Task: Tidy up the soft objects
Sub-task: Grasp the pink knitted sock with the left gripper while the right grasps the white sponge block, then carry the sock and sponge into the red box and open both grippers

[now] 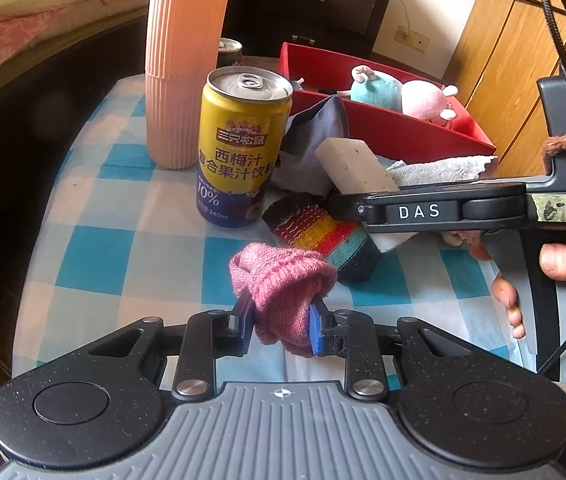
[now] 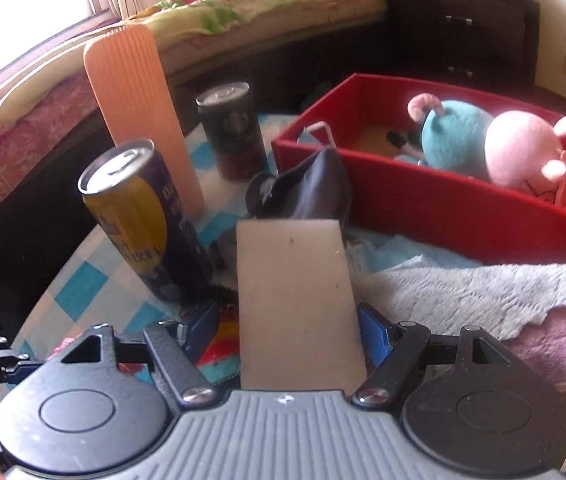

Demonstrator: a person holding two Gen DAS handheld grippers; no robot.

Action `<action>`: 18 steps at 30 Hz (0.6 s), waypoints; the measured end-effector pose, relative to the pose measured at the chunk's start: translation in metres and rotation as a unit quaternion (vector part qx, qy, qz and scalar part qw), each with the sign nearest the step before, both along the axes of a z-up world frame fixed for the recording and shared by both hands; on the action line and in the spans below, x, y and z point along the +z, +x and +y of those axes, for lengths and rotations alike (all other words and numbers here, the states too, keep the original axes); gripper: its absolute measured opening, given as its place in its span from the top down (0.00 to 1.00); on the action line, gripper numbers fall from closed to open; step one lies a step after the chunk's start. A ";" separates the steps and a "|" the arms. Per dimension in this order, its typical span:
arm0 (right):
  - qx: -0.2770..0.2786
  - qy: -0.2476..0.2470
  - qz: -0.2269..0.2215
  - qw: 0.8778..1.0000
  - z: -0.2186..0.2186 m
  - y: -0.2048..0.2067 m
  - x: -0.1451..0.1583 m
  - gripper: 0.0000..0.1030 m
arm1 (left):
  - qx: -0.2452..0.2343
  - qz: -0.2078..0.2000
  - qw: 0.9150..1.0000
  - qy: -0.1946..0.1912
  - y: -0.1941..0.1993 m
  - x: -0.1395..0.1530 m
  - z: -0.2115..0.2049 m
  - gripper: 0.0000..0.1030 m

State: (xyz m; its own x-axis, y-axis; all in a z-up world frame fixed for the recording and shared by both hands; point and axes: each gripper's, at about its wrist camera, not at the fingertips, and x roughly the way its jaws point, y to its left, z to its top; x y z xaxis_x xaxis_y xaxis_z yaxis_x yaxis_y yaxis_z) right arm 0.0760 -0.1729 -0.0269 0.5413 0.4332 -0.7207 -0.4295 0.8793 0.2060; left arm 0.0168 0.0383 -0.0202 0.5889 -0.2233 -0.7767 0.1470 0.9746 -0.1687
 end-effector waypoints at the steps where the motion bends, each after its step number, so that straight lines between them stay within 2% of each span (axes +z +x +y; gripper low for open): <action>1: 0.000 0.000 0.001 1.000 0.000 0.000 0.001 0.61 | 0.000 -0.001 1.000 0.001 0.000 0.000 0.000 0.73; 2: 0.001 0.002 0.006 1.000 -0.001 0.000 0.001 0.66 | 0.000 -0.002 1.000 0.001 0.000 0.001 -0.001 0.73; 9: 0.006 0.010 0.011 1.000 -0.005 -0.011 0.010 0.70 | -0.004 -0.004 1.000 0.004 0.000 0.002 -0.005 0.73; 18: -0.001 0.023 -0.029 0.999 -0.022 -0.034 0.041 0.71 | -0.019 -0.031 0.999 0.004 0.007 0.016 -0.028 0.73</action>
